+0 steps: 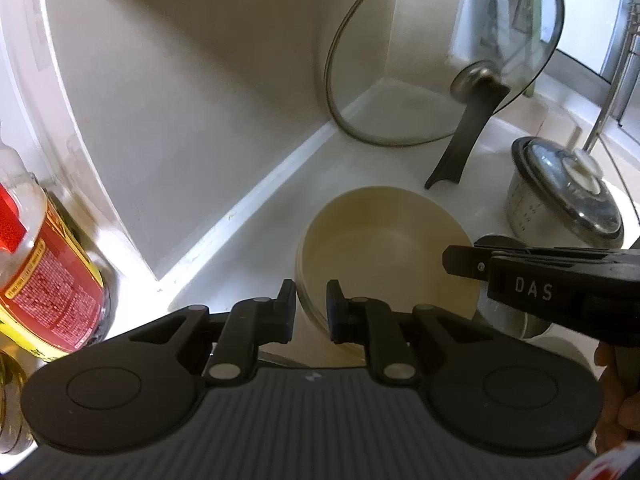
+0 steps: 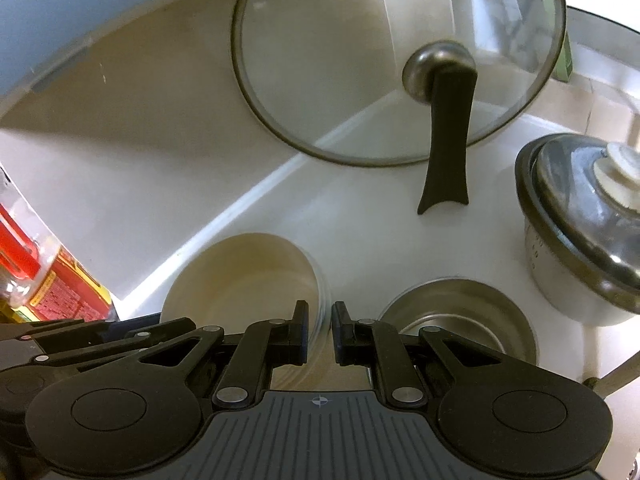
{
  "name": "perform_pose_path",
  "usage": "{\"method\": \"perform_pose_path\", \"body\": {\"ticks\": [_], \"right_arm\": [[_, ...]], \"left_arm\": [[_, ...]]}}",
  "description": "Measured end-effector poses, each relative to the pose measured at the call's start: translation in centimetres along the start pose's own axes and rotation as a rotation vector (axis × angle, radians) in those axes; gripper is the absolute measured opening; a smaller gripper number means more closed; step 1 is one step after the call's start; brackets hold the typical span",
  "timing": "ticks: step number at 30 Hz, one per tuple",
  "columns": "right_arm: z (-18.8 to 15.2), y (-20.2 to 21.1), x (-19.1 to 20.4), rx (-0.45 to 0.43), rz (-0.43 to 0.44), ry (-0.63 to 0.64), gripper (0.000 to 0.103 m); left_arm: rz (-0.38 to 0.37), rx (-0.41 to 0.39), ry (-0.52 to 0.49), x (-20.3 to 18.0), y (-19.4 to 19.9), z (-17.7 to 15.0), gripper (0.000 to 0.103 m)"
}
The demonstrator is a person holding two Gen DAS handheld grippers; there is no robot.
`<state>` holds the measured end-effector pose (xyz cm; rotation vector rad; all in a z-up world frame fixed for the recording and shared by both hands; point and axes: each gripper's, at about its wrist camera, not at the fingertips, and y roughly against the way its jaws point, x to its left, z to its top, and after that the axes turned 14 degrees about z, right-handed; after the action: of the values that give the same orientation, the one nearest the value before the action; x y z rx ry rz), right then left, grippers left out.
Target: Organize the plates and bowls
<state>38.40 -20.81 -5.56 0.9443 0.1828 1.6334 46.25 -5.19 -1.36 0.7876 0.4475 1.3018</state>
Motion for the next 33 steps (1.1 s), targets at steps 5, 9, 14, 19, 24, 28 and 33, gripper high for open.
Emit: {"method": "perform_pose_path", "body": {"ticks": [5,9,14,19,24,28,33], "right_arm": [[0.0,1.9,0.4,-0.031,-0.001,-0.001,0.012],[0.0,3.7,0.6,-0.055,-0.009,-0.001,0.012],[-0.4,6.0,0.4,-0.076,-0.022,-0.007,0.012],[-1.1,8.2,0.1,-0.098,-0.037,-0.024,0.012],[-2.1,10.5,-0.6,-0.107,-0.059,-0.045,0.012],[-2.9,12.1,-1.6,-0.104,-0.077,-0.074,0.012],[-4.1,13.7,-2.5,-0.097,-0.094,-0.098,0.012]], "left_arm": [[-0.015,-0.037,-0.003,-0.1,1.8,0.2,0.014],[-0.026,-0.062,-0.011,-1.0,3.1,0.1,0.014],[-0.041,-0.082,-0.02,-2.1,4.8,-0.1,0.014],[-0.066,-0.097,-0.038,-3.2,6.4,-0.7,0.014],[-0.099,-0.103,-0.057,-4.5,7.8,-1.4,0.014],[-0.129,-0.099,-0.074,-5.8,8.6,-2.2,0.014],[-0.149,-0.088,-0.089,-7.3,9.5,-3.2,0.014]]}}
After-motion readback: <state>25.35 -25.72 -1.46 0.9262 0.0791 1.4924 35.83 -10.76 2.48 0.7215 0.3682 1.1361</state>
